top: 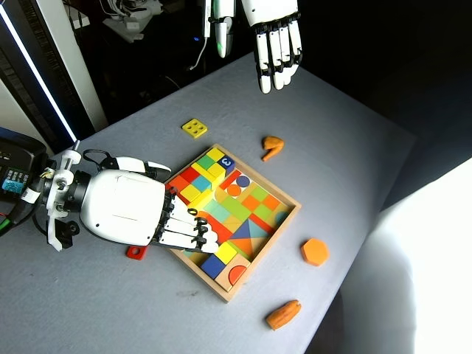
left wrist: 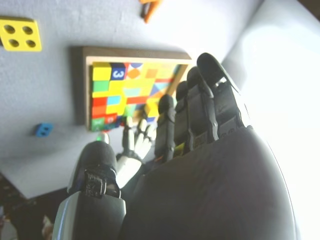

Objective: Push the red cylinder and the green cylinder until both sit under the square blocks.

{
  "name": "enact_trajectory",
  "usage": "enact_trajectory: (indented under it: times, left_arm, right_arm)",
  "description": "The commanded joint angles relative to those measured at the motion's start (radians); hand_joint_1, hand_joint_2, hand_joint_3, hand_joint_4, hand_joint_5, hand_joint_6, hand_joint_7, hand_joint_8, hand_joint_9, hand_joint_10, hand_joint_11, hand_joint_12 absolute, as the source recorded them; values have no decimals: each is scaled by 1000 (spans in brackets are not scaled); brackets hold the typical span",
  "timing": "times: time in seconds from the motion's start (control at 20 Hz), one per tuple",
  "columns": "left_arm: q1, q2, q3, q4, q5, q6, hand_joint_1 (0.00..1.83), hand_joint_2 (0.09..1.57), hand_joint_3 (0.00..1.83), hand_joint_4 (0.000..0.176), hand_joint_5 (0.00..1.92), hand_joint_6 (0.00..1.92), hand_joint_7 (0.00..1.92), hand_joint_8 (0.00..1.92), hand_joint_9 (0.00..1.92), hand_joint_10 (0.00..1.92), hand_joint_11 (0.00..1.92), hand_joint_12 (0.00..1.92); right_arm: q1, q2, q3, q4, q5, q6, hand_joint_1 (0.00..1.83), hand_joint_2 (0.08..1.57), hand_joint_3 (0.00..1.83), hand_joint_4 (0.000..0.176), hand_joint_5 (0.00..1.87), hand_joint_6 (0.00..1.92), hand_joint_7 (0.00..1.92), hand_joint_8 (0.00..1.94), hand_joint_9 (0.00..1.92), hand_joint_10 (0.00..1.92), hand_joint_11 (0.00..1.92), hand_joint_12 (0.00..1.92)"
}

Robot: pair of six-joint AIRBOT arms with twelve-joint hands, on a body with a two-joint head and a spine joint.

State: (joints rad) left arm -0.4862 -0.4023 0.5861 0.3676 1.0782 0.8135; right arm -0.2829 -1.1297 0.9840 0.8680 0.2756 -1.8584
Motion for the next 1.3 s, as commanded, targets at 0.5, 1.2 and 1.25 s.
enact_trajectory:
  times: [0.5,1.2,1.25]
  left_arm:
    - [-12,7,2,32,-68,2,51,1367,3,29,159,0,155,1,185,0,0,766]
    - [-20,7,3,32,-66,2,175,1341,0,13,367,15,571,23,446,597,36,1680]
    - [-20,7,3,32,-65,2,198,1352,2,0,467,41,693,53,484,897,153,1735]
  right_arm:
    - [90,29,-4,-4,27,13,0,1143,1,4,815,4,272,2,65,4,0,0]
    - [50,374,-225,-202,232,142,0,1168,1,0,794,6,715,37,673,129,25,1428]
    - [35,396,-235,-209,232,143,0,1178,1,0,817,6,837,25,769,247,162,1498]
